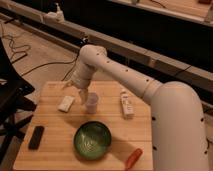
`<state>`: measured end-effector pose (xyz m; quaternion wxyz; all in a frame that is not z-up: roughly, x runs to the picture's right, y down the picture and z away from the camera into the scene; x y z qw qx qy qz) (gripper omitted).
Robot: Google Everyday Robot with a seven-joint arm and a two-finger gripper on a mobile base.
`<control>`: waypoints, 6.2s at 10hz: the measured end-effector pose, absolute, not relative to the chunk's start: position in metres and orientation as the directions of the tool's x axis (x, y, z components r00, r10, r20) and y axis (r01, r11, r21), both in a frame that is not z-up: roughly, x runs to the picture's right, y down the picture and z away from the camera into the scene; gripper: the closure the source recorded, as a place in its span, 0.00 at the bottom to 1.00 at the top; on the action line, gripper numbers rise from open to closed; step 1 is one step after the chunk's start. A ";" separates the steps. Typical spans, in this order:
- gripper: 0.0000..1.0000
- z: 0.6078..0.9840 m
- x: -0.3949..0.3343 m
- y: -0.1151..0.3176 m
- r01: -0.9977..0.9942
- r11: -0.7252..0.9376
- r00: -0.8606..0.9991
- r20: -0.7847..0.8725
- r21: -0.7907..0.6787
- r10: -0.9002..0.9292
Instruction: Place the eraser on the white sponge
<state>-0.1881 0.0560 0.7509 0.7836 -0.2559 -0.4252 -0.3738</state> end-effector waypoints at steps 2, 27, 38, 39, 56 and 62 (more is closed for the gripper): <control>0.23 0.747 -0.204 0.068 0.821 0.568 0.330 0.863 -0.063 -0.383; 0.23 0.777 -0.340 0.196 0.945 0.308 -0.020 0.955 0.115 -0.296; 0.46 0.810 -0.376 0.260 0.978 0.208 0.054 0.976 -0.008 -0.212; 0.57 0.813 -0.377 0.260 0.976 0.216 0.061 0.976 -0.015 -0.209; 1.00 0.805 -0.267 0.092 0.720 0.692 0.352 0.887 -0.051 -0.300; 1.00 0.846 -0.238 0.059 0.633 0.762 0.477 0.844 -0.137 -0.245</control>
